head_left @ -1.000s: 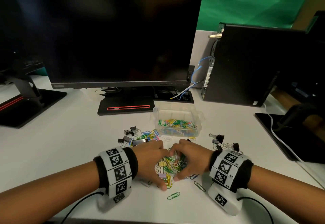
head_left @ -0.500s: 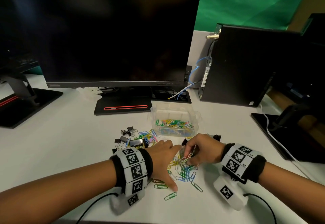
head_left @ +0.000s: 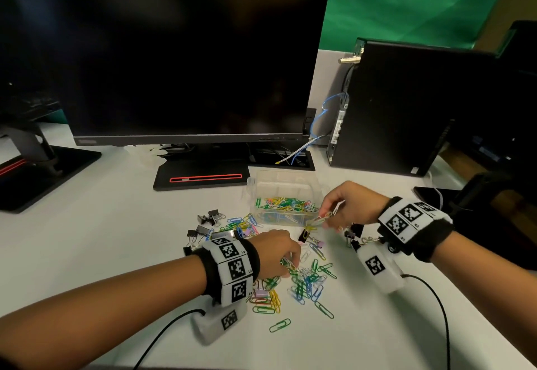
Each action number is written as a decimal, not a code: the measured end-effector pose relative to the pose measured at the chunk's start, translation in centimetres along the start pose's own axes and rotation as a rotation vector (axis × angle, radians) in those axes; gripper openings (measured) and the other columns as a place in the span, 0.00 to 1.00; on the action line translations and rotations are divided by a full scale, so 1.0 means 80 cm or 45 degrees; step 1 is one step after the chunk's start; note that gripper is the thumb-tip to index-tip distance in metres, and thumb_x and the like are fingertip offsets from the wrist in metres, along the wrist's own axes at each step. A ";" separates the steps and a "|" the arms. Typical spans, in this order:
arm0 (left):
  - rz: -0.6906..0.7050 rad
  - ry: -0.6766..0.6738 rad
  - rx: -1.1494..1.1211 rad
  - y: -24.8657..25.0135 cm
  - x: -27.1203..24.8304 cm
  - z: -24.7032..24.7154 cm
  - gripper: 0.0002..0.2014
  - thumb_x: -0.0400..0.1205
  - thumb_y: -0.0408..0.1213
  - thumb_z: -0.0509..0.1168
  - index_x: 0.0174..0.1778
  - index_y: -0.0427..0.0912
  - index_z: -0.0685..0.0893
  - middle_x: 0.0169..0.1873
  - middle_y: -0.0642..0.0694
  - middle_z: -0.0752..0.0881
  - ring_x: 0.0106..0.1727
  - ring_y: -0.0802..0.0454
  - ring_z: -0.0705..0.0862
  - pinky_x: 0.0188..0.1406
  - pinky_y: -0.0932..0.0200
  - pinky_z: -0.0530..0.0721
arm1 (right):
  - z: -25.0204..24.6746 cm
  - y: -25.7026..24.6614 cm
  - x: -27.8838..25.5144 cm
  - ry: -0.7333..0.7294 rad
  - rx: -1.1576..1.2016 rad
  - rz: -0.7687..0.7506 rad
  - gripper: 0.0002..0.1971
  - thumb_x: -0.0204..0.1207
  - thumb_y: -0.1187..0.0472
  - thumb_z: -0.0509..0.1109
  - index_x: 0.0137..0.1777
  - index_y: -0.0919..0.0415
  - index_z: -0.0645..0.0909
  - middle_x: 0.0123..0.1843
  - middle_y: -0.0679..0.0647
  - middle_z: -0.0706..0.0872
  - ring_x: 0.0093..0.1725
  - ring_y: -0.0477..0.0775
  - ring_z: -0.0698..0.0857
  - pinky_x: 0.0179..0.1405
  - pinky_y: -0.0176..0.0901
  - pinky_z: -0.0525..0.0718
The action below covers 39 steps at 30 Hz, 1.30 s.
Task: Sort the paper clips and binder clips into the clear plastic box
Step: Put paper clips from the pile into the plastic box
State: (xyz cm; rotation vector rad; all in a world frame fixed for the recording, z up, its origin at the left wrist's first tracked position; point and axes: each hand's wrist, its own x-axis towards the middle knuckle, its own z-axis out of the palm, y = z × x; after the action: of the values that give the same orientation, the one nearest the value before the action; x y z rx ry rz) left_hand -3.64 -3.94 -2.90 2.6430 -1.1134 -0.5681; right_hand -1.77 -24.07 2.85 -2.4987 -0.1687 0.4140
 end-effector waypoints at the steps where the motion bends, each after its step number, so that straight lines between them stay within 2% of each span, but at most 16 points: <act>1: -0.003 -0.002 0.019 0.001 -0.001 -0.001 0.12 0.79 0.33 0.66 0.59 0.41 0.82 0.59 0.39 0.78 0.57 0.46 0.78 0.53 0.57 0.73 | -0.005 0.000 0.007 0.031 0.018 -0.002 0.06 0.67 0.70 0.78 0.39 0.59 0.86 0.26 0.44 0.86 0.22 0.41 0.83 0.25 0.30 0.81; 3: -0.013 0.004 0.070 0.004 -0.002 -0.001 0.12 0.80 0.30 0.62 0.58 0.39 0.82 0.59 0.39 0.78 0.61 0.43 0.77 0.57 0.54 0.74 | -0.013 -0.001 0.022 0.093 0.055 -0.003 0.05 0.67 0.70 0.78 0.41 0.61 0.87 0.35 0.51 0.88 0.25 0.44 0.85 0.31 0.33 0.86; 7: -0.037 0.026 0.117 0.008 -0.001 -0.003 0.12 0.78 0.26 0.59 0.54 0.35 0.83 0.57 0.38 0.81 0.59 0.42 0.78 0.47 0.57 0.70 | -0.011 -0.001 0.053 0.200 0.086 0.022 0.05 0.68 0.70 0.77 0.43 0.63 0.87 0.45 0.64 0.89 0.28 0.47 0.85 0.33 0.34 0.88; 11: -0.055 0.038 0.059 0.004 0.000 -0.005 0.10 0.76 0.25 0.61 0.50 0.33 0.85 0.54 0.38 0.84 0.57 0.42 0.80 0.43 0.59 0.68 | 0.006 0.001 0.082 0.231 0.000 0.017 0.06 0.70 0.70 0.75 0.43 0.59 0.89 0.45 0.62 0.91 0.31 0.48 0.86 0.45 0.45 0.90; 13: -0.062 0.061 0.009 0.001 0.000 -0.007 0.09 0.76 0.25 0.62 0.48 0.34 0.86 0.53 0.39 0.85 0.56 0.43 0.81 0.43 0.61 0.69 | 0.017 -0.003 0.091 0.209 -0.093 -0.004 0.08 0.73 0.69 0.72 0.47 0.59 0.89 0.45 0.60 0.90 0.34 0.49 0.84 0.46 0.43 0.88; 15: -0.063 0.082 -0.038 -0.004 -0.001 -0.008 0.09 0.75 0.26 0.64 0.47 0.35 0.87 0.52 0.40 0.87 0.54 0.44 0.82 0.44 0.62 0.71 | 0.028 -0.011 0.095 0.122 -0.167 -0.018 0.12 0.76 0.69 0.66 0.51 0.57 0.89 0.44 0.56 0.88 0.35 0.47 0.82 0.42 0.36 0.84; 16: -0.068 0.085 -0.066 -0.006 -0.002 -0.009 0.08 0.75 0.26 0.64 0.46 0.35 0.87 0.51 0.40 0.87 0.52 0.45 0.83 0.44 0.62 0.72 | 0.033 -0.015 0.097 0.070 -0.200 -0.023 0.13 0.77 0.69 0.64 0.53 0.57 0.88 0.47 0.55 0.88 0.38 0.47 0.83 0.43 0.34 0.82; 19: -0.066 0.094 -0.146 -0.011 -0.004 -0.012 0.07 0.74 0.26 0.66 0.45 0.35 0.88 0.49 0.39 0.89 0.44 0.47 0.83 0.43 0.63 0.75 | 0.043 -0.027 0.101 -0.014 -0.242 -0.077 0.17 0.77 0.71 0.61 0.57 0.58 0.87 0.60 0.55 0.87 0.58 0.55 0.83 0.57 0.38 0.79; 22: -0.054 0.119 -0.194 -0.014 -0.004 -0.015 0.07 0.74 0.27 0.67 0.44 0.35 0.89 0.46 0.40 0.90 0.31 0.59 0.77 0.40 0.65 0.75 | 0.047 -0.034 0.102 -0.069 -0.272 -0.115 0.19 0.78 0.72 0.58 0.60 0.58 0.86 0.65 0.54 0.84 0.62 0.56 0.81 0.59 0.39 0.78; 24: -0.045 0.145 -0.214 -0.016 -0.003 -0.018 0.06 0.74 0.28 0.68 0.44 0.36 0.89 0.45 0.42 0.90 0.28 0.64 0.74 0.33 0.75 0.73 | 0.045 -0.033 0.101 -0.077 -0.334 -0.092 0.20 0.78 0.73 0.57 0.59 0.58 0.86 0.65 0.54 0.84 0.63 0.56 0.81 0.60 0.39 0.77; 26: -0.049 0.181 -0.230 -0.018 -0.003 -0.024 0.06 0.74 0.29 0.69 0.44 0.36 0.89 0.36 0.50 0.87 0.27 0.68 0.74 0.26 0.82 0.70 | 0.039 -0.030 0.099 -0.069 -0.418 -0.053 0.20 0.77 0.73 0.57 0.58 0.59 0.87 0.63 0.54 0.86 0.65 0.55 0.81 0.60 0.37 0.76; 29: -0.077 0.255 -0.307 -0.024 0.001 -0.037 0.07 0.73 0.27 0.69 0.44 0.35 0.89 0.25 0.61 0.75 0.25 0.70 0.77 0.24 0.82 0.70 | 0.026 -0.023 0.092 -0.076 -0.579 0.015 0.19 0.78 0.70 0.57 0.59 0.58 0.87 0.64 0.55 0.85 0.64 0.57 0.81 0.61 0.40 0.76; 31: -0.104 0.322 -0.366 -0.029 0.005 -0.047 0.07 0.73 0.27 0.69 0.44 0.36 0.89 0.24 0.62 0.75 0.25 0.66 0.76 0.23 0.81 0.69 | 0.020 -0.020 0.087 -0.087 -0.614 0.017 0.17 0.79 0.68 0.59 0.58 0.57 0.87 0.62 0.55 0.86 0.62 0.57 0.82 0.61 0.41 0.77; 34: -0.136 0.461 -0.512 -0.036 0.011 -0.061 0.05 0.72 0.24 0.69 0.41 0.35 0.89 0.19 0.62 0.76 0.17 0.70 0.74 0.18 0.81 0.67 | 0.017 -0.020 0.082 -0.070 -0.573 -0.026 0.15 0.78 0.65 0.61 0.57 0.55 0.88 0.58 0.53 0.88 0.60 0.55 0.83 0.61 0.41 0.78; 37: -0.163 0.579 -0.589 -0.043 0.027 -0.077 0.05 0.72 0.26 0.70 0.38 0.38 0.89 0.23 0.61 0.80 0.20 0.70 0.77 0.24 0.81 0.71 | 0.014 -0.016 0.078 -0.073 -0.578 -0.035 0.16 0.78 0.66 0.60 0.58 0.54 0.87 0.59 0.52 0.88 0.59 0.55 0.83 0.57 0.38 0.76; 39: -0.185 0.629 -0.631 -0.050 0.038 -0.084 0.06 0.72 0.27 0.70 0.36 0.42 0.89 0.29 0.57 0.83 0.27 0.65 0.80 0.33 0.72 0.79 | 0.016 -0.017 0.077 -0.132 -0.586 -0.040 0.17 0.78 0.67 0.60 0.58 0.55 0.87 0.60 0.52 0.87 0.60 0.54 0.83 0.56 0.37 0.75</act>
State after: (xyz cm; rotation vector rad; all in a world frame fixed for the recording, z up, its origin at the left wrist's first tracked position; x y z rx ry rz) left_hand 3.77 -3.04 0.96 2.2515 -0.5509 -0.1599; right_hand 3.58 -20.97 1.03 -2.9198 -0.3819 0.5422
